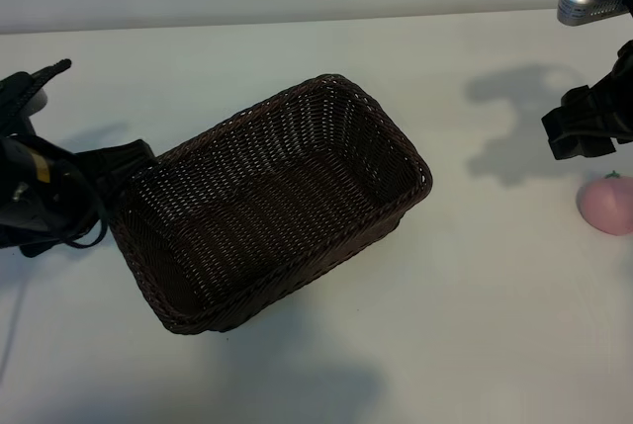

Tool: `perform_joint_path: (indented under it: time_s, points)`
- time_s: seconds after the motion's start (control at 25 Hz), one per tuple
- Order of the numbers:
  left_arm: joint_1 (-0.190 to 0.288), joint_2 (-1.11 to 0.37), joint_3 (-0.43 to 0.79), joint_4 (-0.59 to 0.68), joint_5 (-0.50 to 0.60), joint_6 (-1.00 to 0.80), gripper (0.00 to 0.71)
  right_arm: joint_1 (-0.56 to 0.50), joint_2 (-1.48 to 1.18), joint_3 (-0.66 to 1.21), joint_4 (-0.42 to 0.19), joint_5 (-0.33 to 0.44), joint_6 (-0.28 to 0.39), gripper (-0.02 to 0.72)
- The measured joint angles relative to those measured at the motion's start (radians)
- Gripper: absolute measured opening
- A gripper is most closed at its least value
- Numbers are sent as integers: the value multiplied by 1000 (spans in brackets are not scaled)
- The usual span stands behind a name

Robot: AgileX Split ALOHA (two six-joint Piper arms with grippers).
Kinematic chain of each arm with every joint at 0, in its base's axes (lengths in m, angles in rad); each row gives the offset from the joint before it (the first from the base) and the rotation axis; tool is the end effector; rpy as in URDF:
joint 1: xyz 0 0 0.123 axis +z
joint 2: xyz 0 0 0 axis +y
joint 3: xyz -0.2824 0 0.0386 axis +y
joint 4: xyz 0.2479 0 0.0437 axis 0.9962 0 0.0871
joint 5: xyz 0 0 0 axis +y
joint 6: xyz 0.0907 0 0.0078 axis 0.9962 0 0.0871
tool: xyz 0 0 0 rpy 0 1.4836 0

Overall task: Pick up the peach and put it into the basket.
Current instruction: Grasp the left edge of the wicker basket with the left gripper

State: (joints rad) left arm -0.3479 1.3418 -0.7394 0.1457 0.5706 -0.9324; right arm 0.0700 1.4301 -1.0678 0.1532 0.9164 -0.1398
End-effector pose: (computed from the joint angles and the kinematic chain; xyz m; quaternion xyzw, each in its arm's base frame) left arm 0.2329 -0.0768 0.2222 -0.2310 0.9415 -0.1007 0.2237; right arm 0.2783 0.0306 0.2772 -0.0684 0.9774 0.0618 0.1902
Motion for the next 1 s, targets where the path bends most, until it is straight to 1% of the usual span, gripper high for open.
perform_joint_path:
  time_s: [0.16, 0.4, 0.48, 0.68, 0.8, 1.0]
  points:
    - [0, 42, 0, -22, -34, -11, 575, 0, 0, 0, 0, 0, 0, 594]
    - [-1, 98, 0, -50, -39, -12, 575, 0, 0, 0, 0, 0, 0, 594]
    - [-12, 111, 0, -59, -38, -12, 575, 0, 0, 0, 0, 0, 0, 594]
    - [-69, 155, 0, -71, -56, -38, 575, 0, 0, 0, 0, 1, 0, 594]
    - [-77, 192, 0, -80, -61, -43, 575, 0, 0, 0, 0, 8, 0, 594]
    - [-79, 201, 0, -79, -62, -58, 575, 0, 0, 0, 0, 10, 0, 594]
